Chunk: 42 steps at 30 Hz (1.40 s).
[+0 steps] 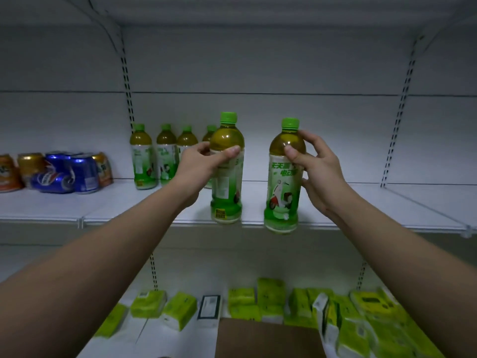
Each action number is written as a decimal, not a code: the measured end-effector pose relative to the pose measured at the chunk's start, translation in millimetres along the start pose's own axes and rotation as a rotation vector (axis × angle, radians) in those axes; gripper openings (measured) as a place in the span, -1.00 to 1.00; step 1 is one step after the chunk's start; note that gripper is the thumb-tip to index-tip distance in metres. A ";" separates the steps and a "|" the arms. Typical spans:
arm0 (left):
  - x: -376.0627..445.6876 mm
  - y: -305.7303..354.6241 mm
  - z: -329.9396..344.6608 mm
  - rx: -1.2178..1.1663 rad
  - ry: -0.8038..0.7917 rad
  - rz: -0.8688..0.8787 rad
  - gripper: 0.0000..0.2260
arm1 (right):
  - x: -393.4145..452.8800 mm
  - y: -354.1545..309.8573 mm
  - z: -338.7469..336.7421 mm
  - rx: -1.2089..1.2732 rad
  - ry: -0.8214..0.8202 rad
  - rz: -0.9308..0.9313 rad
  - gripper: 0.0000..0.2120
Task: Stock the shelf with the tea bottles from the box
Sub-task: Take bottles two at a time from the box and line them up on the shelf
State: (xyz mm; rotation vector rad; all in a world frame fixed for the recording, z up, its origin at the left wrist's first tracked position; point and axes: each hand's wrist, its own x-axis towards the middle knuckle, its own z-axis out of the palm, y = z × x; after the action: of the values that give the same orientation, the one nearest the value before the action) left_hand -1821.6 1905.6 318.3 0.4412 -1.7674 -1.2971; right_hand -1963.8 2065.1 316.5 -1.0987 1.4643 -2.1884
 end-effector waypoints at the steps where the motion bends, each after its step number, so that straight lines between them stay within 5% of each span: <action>1: 7.8 -0.4 0.9 -0.004 0.018 0.000 -0.62 | 8.1 2.1 2.6 -0.021 -0.009 -0.003 -0.57; 17: 74.2 -70.9 18.0 -0.108 -0.065 -0.085 -0.60 | 75.4 66.6 12.8 -0.188 -0.041 -0.050 -0.62; 22: 68.2 -70.0 18.6 -0.093 -0.120 -0.098 -0.37 | 72.0 67.6 11.7 -0.243 -0.058 -0.058 -0.60; 26: 49.1 -82.3 15.9 0.115 -0.185 -0.159 -0.42 | 61.7 70.4 3.7 -0.344 -0.094 -0.044 -0.45; 31: 36.6 -108.9 11.4 0.482 -0.152 -0.177 -0.16 | 38.3 89.9 -9.4 -0.574 -0.162 0.084 -0.26; 42: 55.4 -128.9 20.3 0.403 -0.021 -0.190 -0.56 | 61.4 117.0 -0.7 -0.725 -0.108 0.044 -0.34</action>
State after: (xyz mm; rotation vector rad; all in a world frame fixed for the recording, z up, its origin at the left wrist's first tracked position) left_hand -1895.0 1827.6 225.4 0.8397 -2.0490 -1.0695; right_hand -2025.0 1976.7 239.9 -1.3330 2.2752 -1.5462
